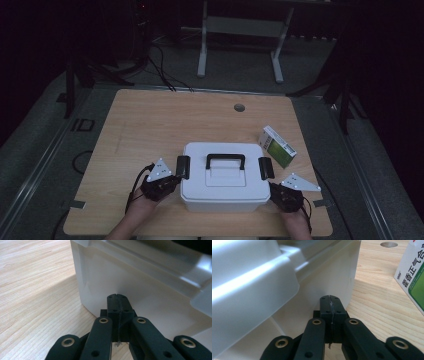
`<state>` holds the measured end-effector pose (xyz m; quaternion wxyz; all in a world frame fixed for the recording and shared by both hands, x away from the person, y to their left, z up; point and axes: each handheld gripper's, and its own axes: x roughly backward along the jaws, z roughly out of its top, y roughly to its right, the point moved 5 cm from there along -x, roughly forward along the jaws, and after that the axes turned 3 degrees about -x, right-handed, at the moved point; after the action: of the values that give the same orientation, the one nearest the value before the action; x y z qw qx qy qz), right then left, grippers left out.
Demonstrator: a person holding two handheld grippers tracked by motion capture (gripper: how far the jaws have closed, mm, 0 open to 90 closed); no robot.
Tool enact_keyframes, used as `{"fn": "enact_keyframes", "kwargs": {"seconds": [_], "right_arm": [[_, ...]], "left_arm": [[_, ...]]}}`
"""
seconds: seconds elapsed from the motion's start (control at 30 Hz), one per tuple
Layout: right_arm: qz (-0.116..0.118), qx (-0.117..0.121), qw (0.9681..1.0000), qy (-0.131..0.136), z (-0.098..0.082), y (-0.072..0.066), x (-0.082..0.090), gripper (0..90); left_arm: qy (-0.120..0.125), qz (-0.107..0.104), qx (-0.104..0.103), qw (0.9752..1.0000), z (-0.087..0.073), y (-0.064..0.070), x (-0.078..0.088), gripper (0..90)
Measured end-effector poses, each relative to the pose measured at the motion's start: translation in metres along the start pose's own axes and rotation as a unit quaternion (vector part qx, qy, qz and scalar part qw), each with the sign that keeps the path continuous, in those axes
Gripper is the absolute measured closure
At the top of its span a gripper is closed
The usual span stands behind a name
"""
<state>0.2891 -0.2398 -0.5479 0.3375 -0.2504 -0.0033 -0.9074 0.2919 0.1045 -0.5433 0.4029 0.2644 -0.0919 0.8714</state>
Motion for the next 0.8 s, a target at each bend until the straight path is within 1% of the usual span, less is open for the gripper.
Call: {"fn": "enact_keyframes", "kwargs": {"seconds": [0.03, 0.13, 0.23, 0.3, 0.37, 0.4, 0.47, 0.5, 0.53, 0.57, 0.6, 0.63, 0.67, 0.7, 0.73, 0.77, 0.8], "right_arm": [[-0.001, 0.003, 1.0, 0.001, 0.0, 0.0, 0.0, 90.0], [0.0, 0.001, 1.0, 0.001, 0.0, 0.0, 0.0, 90.0], [0.0, 0.001, 1.0, 0.003, 0.0, 0.0, 0.0, 90.0], [-0.001, 0.002, 1.0, 0.005, 0.0, 0.0, 0.0, 90.0], [-0.002, 0.003, 1.0, 0.006, -0.001, 0.0, 0.0, 90.0], [-0.002, 0.001, 1.0, 0.006, -0.001, 0.0, 0.0, 90.0], [-0.002, 0.003, 1.0, 0.005, -0.001, 0.001, 0.0, 90.0], [-0.001, 0.002, 1.0, 0.006, -0.001, 0.002, 0.0, 86.1], [-0.007, -0.001, 0.9999, 0.009, -0.001, 0.004, 0.0, 79.9], [-0.008, -0.007, 0.9999, 0.01, -0.002, 0.006, 0.0, 76.1], [-0.011, -0.013, 0.9998, 0.009, -0.002, 0.009, 0.0, 74.2], [-0.018, -0.013, 0.9997, 0.008, -0.003, 0.011, 0.001, 71.3], [-0.021, -0.017, 0.9996, 0.007, -0.004, 0.014, 0.002, 69.8], [-0.022, -0.02, 0.9995, 0.007, -0.005, 0.016, 0.002, 66.7], [-0.027, -0.021, 0.9994, 0.008, -0.005, 0.018, 0.004, 66.0], [-0.027, -0.021, 0.9994, 0.008, -0.005, 0.018, 0.004, 66.0], [-0.03, -0.022, 0.9993, 0.009, -0.006, 0.019, 0.005, 64.1]], "left_arm": [[0.0, -0.001, 0.001, 1.0, 0.0, 0.0, 0.0, 90.0], [0.0, -0.001, 0.0, 1.0, 0.0, 0.0, 0.0, 90.0], [0.001, -0.002, 0.004, 1.0, 0.0, 0.0, 0.0, 90.0], [0.002, -0.001, 0.0, 1.0, 0.0, 0.0, 0.0, 90.0], [0.002, -0.005, 0.001, 1.0, -0.001, -0.001, 0.0, 90.0], [0.001, -0.004, -0.003, 1.0, -0.001, -0.001, 0.0, 90.0], [-0.005, -0.004, -0.002, 1.0, -0.001, -0.002, 0.0, 90.0], [-0.009, -0.004, 0.001, 0.9999, -0.001, -0.003, -0.001, 90.0], [-0.013, -0.001, 0.003, 0.9999, -0.002, -0.004, -0.002, 89.7], [-0.015, 0.001, 0.007, 0.9999, -0.003, -0.006, -0.002, 88.8], [-0.017, 0.003, 0.015, 0.9997, -0.003, -0.009, -0.002, 86.0], [-0.024, 0.007, 0.02, 0.9995, -0.004, -0.011, -0.002, 82.0], [-0.03, 0.008, 0.023, 0.9993, -0.005, -0.014, -0.001, 79.9], [-0.036, 0.007, 0.028, 0.999, -0.007, -0.016, 0.0, 79.9], [-0.039, 0.008, 0.032, 0.9987, -0.008, -0.018, 0.0, 79.1], [-0.039, 0.008, 0.032, 0.9987, -0.008, -0.018, 0.0, 75.0], [-0.045, 0.01, 0.04, 0.9981, -0.01, -0.023, 0.003, 75.0]]}}
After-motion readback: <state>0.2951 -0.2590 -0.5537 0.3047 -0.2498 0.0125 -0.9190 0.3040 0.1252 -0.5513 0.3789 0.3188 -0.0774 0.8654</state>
